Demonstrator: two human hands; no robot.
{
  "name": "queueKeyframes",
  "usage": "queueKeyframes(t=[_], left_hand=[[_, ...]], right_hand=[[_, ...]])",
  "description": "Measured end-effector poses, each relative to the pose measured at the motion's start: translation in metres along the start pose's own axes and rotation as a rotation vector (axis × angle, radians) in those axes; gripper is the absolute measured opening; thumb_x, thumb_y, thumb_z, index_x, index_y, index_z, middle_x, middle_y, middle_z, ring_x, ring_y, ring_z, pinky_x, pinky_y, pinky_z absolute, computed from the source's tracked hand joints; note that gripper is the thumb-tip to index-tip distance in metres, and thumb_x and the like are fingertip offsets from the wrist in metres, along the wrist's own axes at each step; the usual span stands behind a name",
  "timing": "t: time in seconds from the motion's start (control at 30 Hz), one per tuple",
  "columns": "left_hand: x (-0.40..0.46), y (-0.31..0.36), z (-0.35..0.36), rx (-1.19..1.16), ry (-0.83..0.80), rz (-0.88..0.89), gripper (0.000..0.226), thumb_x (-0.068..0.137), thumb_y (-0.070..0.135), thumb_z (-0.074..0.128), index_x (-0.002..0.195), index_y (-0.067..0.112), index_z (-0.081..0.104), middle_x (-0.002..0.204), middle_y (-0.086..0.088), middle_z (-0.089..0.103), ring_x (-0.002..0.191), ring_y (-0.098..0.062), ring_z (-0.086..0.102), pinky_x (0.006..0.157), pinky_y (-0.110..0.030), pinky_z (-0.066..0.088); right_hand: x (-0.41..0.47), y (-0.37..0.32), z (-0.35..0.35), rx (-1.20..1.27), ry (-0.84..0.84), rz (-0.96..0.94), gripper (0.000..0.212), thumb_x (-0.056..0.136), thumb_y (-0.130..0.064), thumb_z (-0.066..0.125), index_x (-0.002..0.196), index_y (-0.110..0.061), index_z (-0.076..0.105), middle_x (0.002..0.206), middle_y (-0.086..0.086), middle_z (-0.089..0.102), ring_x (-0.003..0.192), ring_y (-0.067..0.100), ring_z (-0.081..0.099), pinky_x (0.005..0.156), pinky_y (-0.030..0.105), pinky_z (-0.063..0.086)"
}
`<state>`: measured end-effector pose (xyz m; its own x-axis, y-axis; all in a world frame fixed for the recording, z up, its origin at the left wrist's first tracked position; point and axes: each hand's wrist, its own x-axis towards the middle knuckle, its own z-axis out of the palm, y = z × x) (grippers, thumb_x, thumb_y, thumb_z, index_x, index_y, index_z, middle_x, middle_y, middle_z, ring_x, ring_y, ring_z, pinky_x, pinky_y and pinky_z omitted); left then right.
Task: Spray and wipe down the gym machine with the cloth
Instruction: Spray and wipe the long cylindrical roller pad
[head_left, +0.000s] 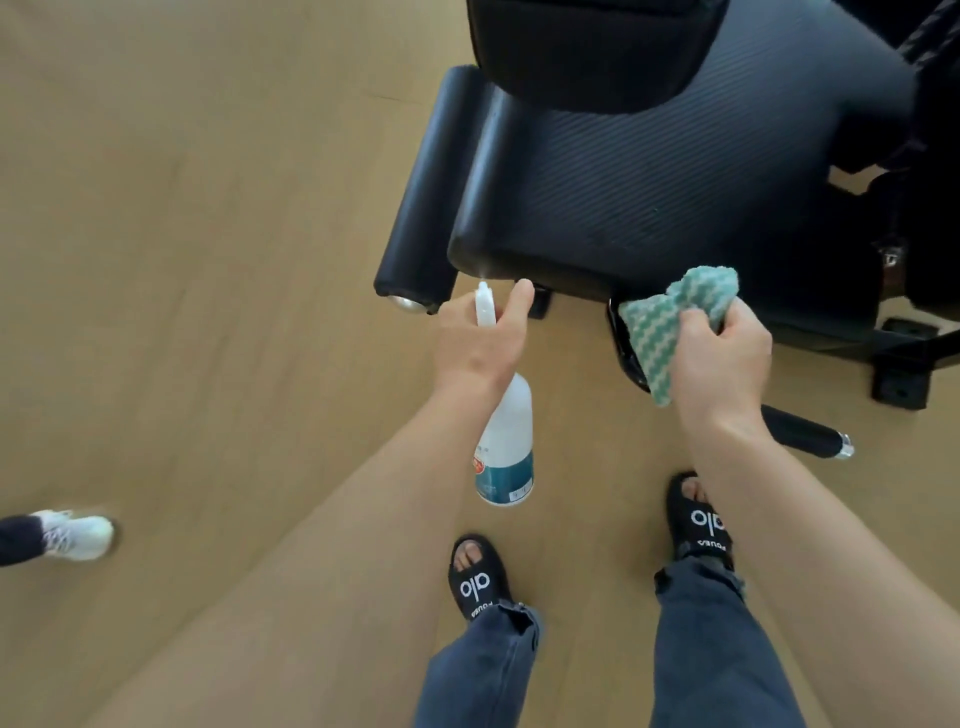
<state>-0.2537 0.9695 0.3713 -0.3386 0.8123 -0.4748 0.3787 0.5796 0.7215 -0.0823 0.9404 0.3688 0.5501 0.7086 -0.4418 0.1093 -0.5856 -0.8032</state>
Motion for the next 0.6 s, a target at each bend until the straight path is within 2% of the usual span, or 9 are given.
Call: queueKeyframes(t=[0.13,0.23,0.27,0.33,0.4,0.43,0.5,0.53,0.6], left_hand=[[-0.001,0.007,0.012,0.061,-0.052,0.013,0.060,0.094,0.056,0.066,0.064,0.005,0.056,0.068,-0.009,0.061,0.068,-0.023,0.062,0.073,-0.042,0.057],[-0.004,0.004,0.016,0.072,-0.145,-0.042,0.062,0.092,0.061,0.067,0.080,0.000,0.067,0.081,-0.013,0.070,0.074,-0.022,0.065,0.067,-0.035,0.053],[-0.004,0.002,0.015,0.051,-0.190,-0.042,0.056,0.091,0.060,0.069,0.082,0.005,0.066,0.084,-0.012,0.072,0.075,-0.022,0.065,0.067,-0.033,0.052],[-0.006,0.000,0.012,0.033,-0.276,-0.032,0.044,0.091,0.055,0.072,0.088,0.013,0.061,0.077,-0.008,0.068,0.070,-0.019,0.063,0.068,-0.033,0.050],[-0.008,-0.004,0.008,0.047,-0.341,-0.058,0.030,0.094,0.044,0.071,0.097,0.017,0.059,0.065,-0.001,0.062,0.061,-0.016,0.058,0.065,-0.030,0.048],[-0.009,-0.008,0.005,0.032,-0.351,-0.075,0.021,0.095,0.037,0.068,0.098,0.018,0.059,0.058,0.003,0.059,0.055,-0.012,0.055,0.062,-0.029,0.046],[-0.010,-0.020,-0.005,-0.028,-0.318,-0.116,0.012,0.095,0.026,0.066,0.094,0.018,0.057,0.049,0.009,0.052,0.045,-0.009,0.049,0.055,-0.023,0.044],[-0.009,-0.028,-0.013,-0.052,-0.280,-0.149,0.013,0.094,0.025,0.068,0.093,0.017,0.057,0.050,0.007,0.051,0.044,-0.010,0.048,0.054,-0.022,0.043],[-0.007,-0.047,-0.027,-0.066,-0.213,-0.226,0.017,0.091,0.029,0.072,0.097,0.018,0.060,0.058,0.002,0.052,0.046,-0.012,0.048,0.058,-0.026,0.042]], right_hand=[[-0.004,-0.002,-0.004,-0.002,0.003,-0.063,0.019,0.102,-0.017,0.044,0.105,-0.013,0.063,0.101,-0.002,0.067,0.087,0.009,0.065,0.069,0.027,0.056],[-0.005,-0.010,-0.003,-0.050,0.034,-0.298,0.016,0.102,-0.012,0.044,0.099,-0.007,0.060,0.091,-0.003,0.062,0.078,0.004,0.057,0.066,0.027,0.050],[-0.005,-0.013,0.000,-0.077,0.025,-0.421,0.016,0.102,-0.010,0.044,0.100,-0.007,0.060,0.093,-0.002,0.063,0.082,0.006,0.059,0.071,0.027,0.051],[-0.004,-0.017,0.016,-0.190,-0.045,-0.697,0.024,0.102,-0.005,0.043,0.115,-0.003,0.062,0.112,0.006,0.067,0.104,0.014,0.062,0.091,0.030,0.053],[0.000,-0.021,0.039,-0.324,-0.145,-0.929,0.038,0.099,0.002,0.043,0.133,0.001,0.058,0.136,0.013,0.061,0.130,0.023,0.054,0.112,0.033,0.043],[0.003,-0.024,0.051,-0.386,-0.218,-1.038,0.044,0.096,0.005,0.045,0.138,0.001,0.056,0.144,0.014,0.056,0.138,0.026,0.048,0.118,0.034,0.036],[0.015,-0.032,0.076,-0.592,-0.406,-1.317,0.054,0.090,0.006,0.053,0.143,-0.004,0.053,0.151,0.014,0.049,0.145,0.030,0.040,0.122,0.042,0.029],[0.023,-0.036,0.088,-0.771,-0.468,-1.497,0.055,0.090,0.000,0.058,0.144,-0.006,0.052,0.154,0.013,0.046,0.147,0.032,0.035,0.123,0.045,0.025],[0.040,-0.047,0.105,-1.320,-0.421,-1.861,0.056,0.095,-0.016,0.056,0.149,-0.007,0.045,0.163,0.013,0.030,0.153,0.034,0.018,0.126,0.049,0.012]])
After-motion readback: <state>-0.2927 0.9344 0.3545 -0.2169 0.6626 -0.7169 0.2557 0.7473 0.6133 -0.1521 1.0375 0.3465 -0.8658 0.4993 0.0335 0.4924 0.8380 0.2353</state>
